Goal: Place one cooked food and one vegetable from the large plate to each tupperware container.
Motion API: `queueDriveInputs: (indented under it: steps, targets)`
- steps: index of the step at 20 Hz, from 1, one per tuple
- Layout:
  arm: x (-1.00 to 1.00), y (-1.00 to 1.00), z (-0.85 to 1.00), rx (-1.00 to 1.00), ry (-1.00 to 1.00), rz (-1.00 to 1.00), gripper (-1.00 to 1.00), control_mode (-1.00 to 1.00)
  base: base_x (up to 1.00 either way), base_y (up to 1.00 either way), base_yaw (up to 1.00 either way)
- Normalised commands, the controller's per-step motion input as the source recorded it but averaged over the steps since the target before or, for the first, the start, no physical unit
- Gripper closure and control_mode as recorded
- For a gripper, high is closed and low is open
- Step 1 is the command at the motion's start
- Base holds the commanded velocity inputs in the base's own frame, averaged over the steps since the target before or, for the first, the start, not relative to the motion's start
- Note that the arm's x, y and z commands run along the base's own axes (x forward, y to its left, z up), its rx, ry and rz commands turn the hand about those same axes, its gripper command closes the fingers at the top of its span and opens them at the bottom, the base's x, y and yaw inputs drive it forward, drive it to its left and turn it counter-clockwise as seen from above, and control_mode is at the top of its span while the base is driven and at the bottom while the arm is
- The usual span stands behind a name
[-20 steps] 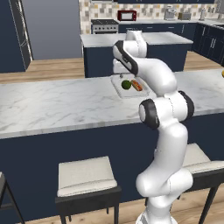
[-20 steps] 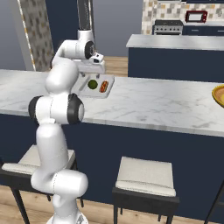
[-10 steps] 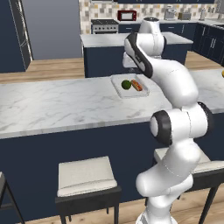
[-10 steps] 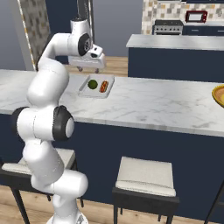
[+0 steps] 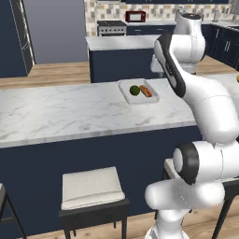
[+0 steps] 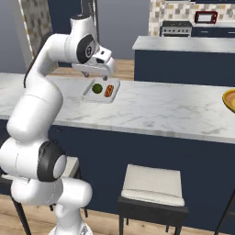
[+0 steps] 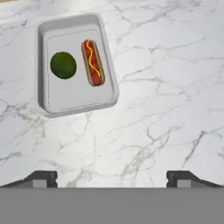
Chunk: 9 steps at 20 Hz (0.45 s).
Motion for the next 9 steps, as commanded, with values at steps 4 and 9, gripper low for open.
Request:
queueDriveInputs:
  steps: [4, 9]
  targets:
    - [-1.00, -0.51, 0.01, 0.12, -0.27, -0.04, -1.00, -1.00, 0.00, 0.00, 0.00]
    - [-0.93, -0.39, 0.01, 0.04, -0.19, -0.01, -1.00, -1.00, 0.00, 0.00, 0.00]
